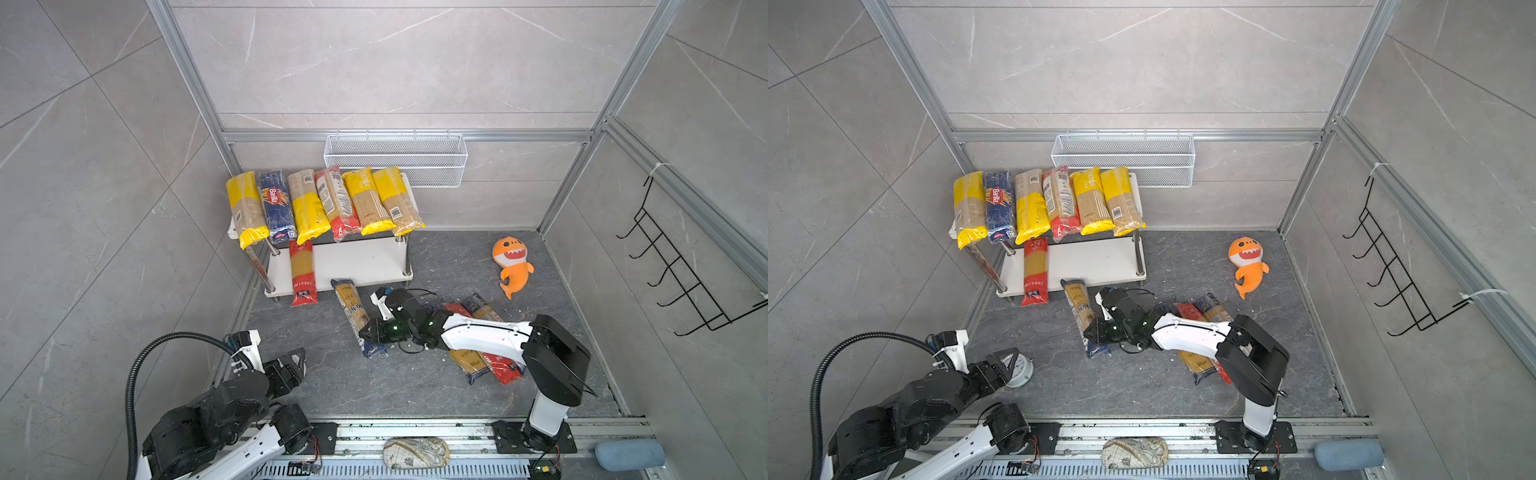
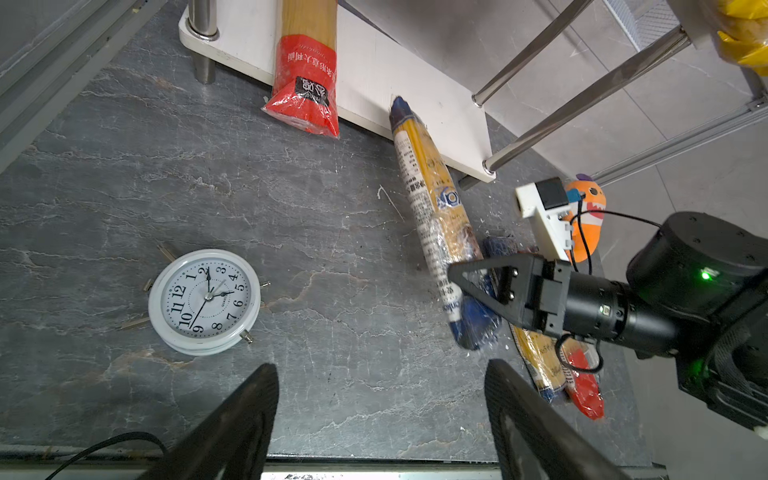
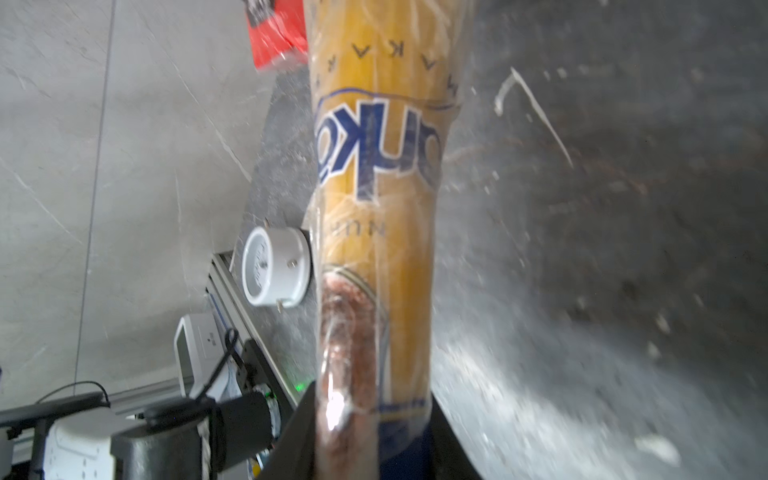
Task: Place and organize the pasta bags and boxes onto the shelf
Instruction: 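Carry the Ankara pack to the lower tier beside the red pack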
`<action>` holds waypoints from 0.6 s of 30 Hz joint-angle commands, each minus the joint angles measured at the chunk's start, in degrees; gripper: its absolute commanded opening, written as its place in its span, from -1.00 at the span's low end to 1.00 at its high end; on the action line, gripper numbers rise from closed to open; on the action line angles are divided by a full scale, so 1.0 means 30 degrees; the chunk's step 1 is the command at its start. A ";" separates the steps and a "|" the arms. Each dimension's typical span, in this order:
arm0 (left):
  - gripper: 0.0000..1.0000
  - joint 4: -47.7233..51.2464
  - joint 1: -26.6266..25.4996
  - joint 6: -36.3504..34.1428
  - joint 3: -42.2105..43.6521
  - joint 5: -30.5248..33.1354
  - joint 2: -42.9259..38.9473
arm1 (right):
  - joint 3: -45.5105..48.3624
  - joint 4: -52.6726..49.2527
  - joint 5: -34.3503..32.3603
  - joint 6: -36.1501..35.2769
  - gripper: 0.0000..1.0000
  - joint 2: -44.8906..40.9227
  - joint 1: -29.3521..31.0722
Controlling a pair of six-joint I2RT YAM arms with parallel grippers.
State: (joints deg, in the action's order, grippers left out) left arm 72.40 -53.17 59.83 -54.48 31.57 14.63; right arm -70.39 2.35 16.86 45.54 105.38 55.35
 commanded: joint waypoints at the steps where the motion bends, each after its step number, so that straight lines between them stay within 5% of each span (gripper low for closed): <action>1: 0.61 0.0238 -0.0083 -0.0454 -0.0542 0.0632 0.0132 | -0.3145 0.2237 -0.0226 -0.1449 -1.00 0.0538 -0.0095; 18: 0.61 0.0288 -0.0092 -0.0945 -0.1387 0.0784 0.1154 | -1.6865 0.0016 -0.3410 -0.2374 -1.00 1.0809 -0.1136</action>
State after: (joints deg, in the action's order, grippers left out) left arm 72.53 -53.17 58.43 -56.90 32.12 16.97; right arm -112.71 -1.74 9.08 40.60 136.40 51.90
